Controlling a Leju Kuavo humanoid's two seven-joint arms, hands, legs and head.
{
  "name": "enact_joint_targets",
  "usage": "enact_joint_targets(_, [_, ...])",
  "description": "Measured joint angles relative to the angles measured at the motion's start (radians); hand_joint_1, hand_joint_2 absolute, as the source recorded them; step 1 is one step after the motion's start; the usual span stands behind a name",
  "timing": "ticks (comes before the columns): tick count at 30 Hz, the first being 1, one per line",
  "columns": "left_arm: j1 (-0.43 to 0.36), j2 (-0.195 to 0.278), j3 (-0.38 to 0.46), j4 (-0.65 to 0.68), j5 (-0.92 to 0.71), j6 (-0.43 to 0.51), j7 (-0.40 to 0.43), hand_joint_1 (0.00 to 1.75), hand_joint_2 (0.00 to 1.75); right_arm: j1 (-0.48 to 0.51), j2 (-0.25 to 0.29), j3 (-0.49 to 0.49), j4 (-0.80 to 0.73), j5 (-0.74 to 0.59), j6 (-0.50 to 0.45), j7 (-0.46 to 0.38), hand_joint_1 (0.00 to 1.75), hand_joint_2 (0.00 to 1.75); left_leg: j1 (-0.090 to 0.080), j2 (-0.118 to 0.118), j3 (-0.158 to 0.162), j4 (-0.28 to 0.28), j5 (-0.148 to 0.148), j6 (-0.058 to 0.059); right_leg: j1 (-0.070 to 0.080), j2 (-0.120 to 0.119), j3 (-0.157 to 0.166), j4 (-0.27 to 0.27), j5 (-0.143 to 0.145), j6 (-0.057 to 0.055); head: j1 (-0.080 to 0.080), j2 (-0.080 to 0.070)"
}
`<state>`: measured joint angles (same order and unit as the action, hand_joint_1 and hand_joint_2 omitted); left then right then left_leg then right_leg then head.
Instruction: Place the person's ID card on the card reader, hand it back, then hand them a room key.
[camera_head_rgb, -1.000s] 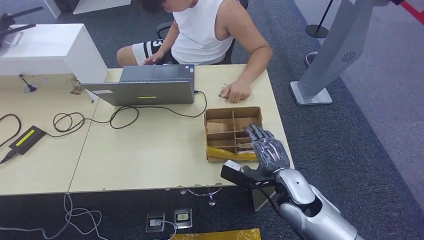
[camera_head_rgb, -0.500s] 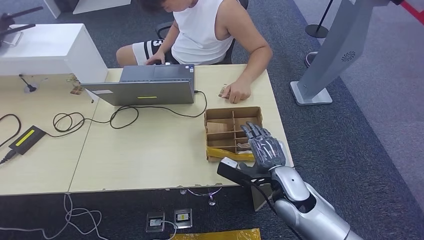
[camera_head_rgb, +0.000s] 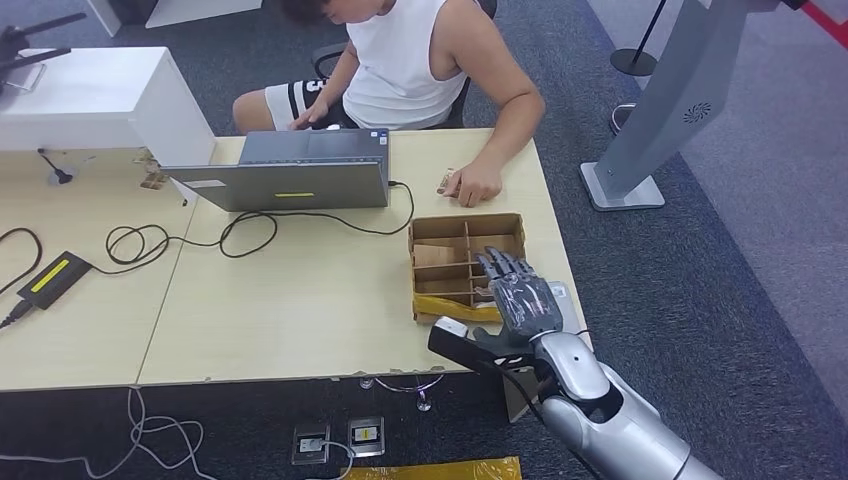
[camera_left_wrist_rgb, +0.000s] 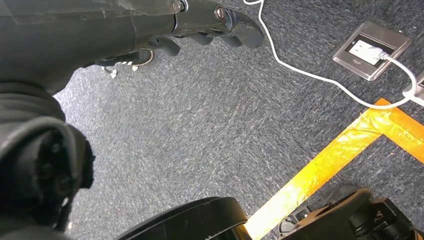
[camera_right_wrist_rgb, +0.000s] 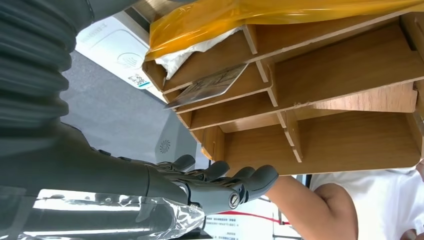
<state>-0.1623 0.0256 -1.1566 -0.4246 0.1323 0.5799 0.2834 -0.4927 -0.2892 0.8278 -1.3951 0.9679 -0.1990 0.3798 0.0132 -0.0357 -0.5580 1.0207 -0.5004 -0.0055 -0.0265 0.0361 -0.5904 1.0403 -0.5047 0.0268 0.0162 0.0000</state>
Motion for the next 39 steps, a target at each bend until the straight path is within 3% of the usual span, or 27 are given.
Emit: enact_joint_targets(39, [-0.005, 0.000, 0.000, -0.005, -0.021, -0.013, 0.000, 0.00, 0.00, -0.016, 0.015, 0.000, 0.102, -0.038, -0.018, -0.006, 0.00, 1.75, 0.000, 0.000, 0.000, 0.000, 0.000, 0.000, 0.000, 0.000, 0.000, 0.000, 0.000, 0.000, 0.000, 0.000])
